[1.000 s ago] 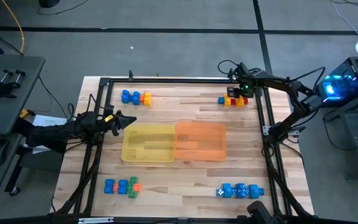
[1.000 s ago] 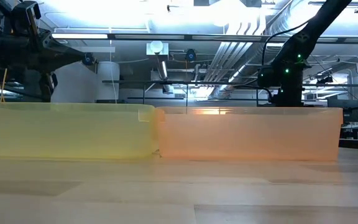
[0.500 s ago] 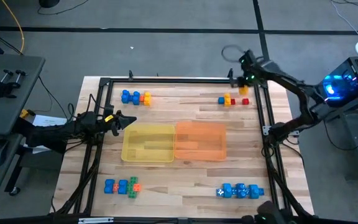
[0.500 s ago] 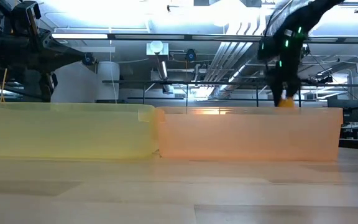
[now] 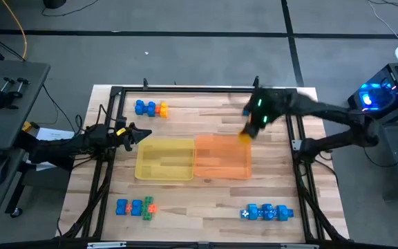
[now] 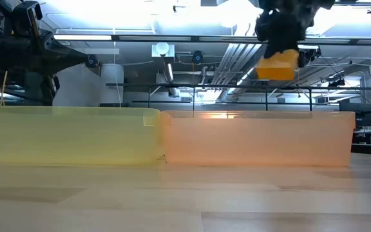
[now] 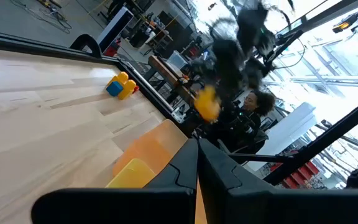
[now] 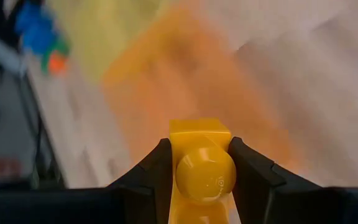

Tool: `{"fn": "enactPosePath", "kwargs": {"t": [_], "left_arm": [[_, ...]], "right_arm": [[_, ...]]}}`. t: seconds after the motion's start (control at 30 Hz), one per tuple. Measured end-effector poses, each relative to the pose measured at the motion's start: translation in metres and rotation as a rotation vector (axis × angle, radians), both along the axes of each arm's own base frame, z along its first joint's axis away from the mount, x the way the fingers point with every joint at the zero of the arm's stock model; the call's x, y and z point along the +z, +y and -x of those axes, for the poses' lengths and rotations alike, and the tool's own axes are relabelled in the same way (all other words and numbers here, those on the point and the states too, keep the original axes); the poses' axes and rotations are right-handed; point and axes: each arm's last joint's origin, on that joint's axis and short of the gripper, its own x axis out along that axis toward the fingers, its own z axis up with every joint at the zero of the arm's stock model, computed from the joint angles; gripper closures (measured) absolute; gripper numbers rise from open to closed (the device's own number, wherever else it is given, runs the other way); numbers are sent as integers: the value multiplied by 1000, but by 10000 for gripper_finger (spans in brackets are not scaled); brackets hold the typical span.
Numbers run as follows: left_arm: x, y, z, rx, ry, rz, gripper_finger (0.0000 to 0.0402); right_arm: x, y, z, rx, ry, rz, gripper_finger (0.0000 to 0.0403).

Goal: Sort blocks by size
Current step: Put the large yellow game piece into the orange bin, then put the large blue game piece into the orange bin

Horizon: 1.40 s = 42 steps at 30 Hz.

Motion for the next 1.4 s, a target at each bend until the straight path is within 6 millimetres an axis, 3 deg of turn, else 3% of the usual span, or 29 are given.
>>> {"fn": "enactPosePath", "kwargs": {"t": [0.13,0.33,0.5,0.67,0.77,0.87,1.1,1.23,1.4], "left_arm": [[0,0,0,0,0,0,402],[0,0,0,0,4,0,401],[0,0,0,0,5,1,401],[0,0,0,0,6,1,402],[0,0,0,0,6,1,402],[0,0,0,0,5,1,402],[0,0,0,0,5,1,402],[0,0,0,0,5,1,401],[0,0,0,0,5,1,402]], "right_arm": [[-25,36,-9,76,38,-19,283],[-39,46,-16,-23,-6,1,219],[-36,47,-20,-25,-35,-48,172],[-15,56,-20,95,-71,-153,162],[-10,77,-11,174,45,-180,161],[-20,101,6,182,255,-217,161],[-56,170,47,-96,654,-366,160],[-67,201,59,-394,672,-471,160],[-73,218,60,-681,629,-537,160]]}}
